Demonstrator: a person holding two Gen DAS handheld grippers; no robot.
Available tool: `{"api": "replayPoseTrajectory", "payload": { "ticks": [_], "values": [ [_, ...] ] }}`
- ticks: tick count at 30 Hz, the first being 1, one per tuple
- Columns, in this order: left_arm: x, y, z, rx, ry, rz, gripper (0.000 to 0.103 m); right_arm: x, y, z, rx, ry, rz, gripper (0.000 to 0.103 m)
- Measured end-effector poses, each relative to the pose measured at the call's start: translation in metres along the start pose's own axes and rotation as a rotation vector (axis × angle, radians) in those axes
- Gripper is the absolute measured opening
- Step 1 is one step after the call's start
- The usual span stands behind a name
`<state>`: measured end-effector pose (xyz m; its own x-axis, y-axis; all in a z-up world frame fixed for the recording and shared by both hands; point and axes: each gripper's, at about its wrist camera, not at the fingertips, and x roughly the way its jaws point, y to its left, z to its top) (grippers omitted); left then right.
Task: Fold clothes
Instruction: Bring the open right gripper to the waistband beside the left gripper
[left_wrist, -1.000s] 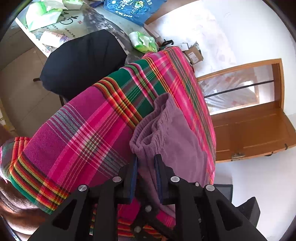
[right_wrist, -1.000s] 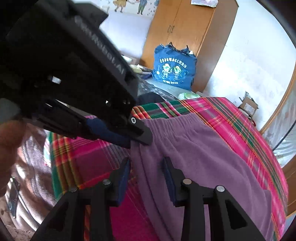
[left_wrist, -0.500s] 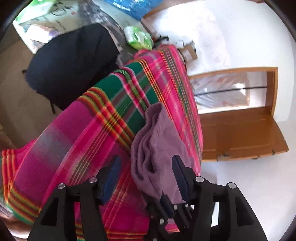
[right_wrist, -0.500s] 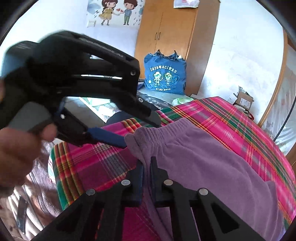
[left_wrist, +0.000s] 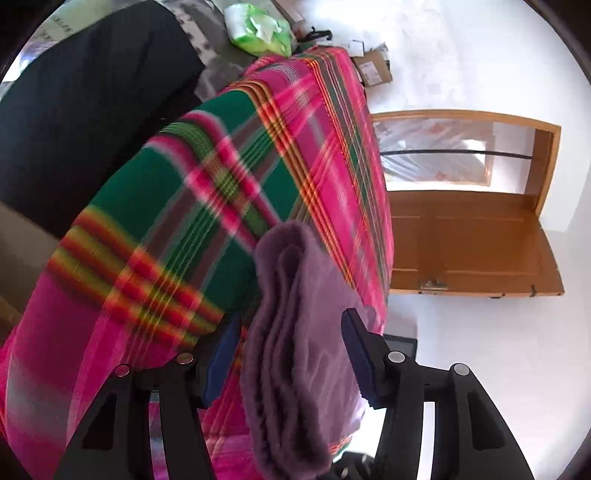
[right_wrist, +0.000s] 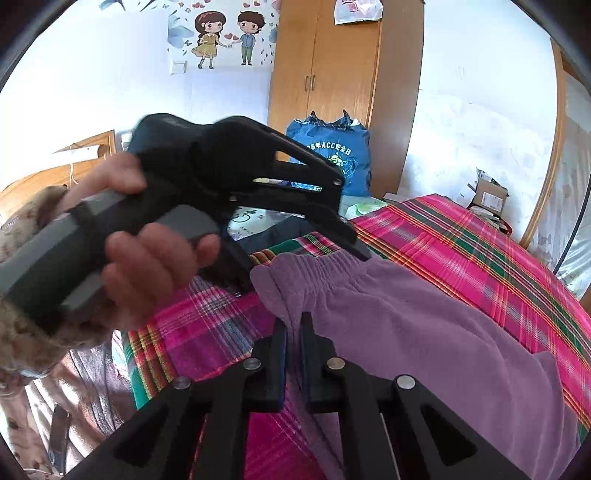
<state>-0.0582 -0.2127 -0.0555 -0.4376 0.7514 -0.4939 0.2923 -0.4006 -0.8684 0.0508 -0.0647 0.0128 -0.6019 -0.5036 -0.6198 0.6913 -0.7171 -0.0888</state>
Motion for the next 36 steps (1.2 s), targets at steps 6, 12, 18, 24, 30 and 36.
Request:
{"api": "replayPoseTrajectory", "payload": {
  "ticks": [6,12,18,24,30,36],
  "values": [
    [0.02,-0.014,0.018,0.017,0.064,0.001,0.055,-0.003,-0.003,0.001,0.029,0.001,0.026,0.006],
    [0.029,-0.01,0.032,-0.021,0.102,-0.028,0.039,0.001,-0.006,0.001,0.052,0.01,0.034,0.006],
    [0.025,-0.002,0.031,-0.02,0.105,-0.027,0.02,0.008,-0.007,0.001,0.067,0.025,0.049,0.006],
    [0.014,-0.001,0.028,-0.013,0.063,-0.009,0.016,0.016,-0.006,0.005,0.065,0.034,0.059,0.006],
    [0.007,0.003,0.034,0.012,0.039,0.037,0.014,0.024,-0.002,0.006,0.062,0.056,0.076,0.006],
    [0.009,0.003,0.037,0.03,0.041,0.064,0.014,0.037,0.0,0.009,0.07,0.093,0.094,0.006]
  ]
}}
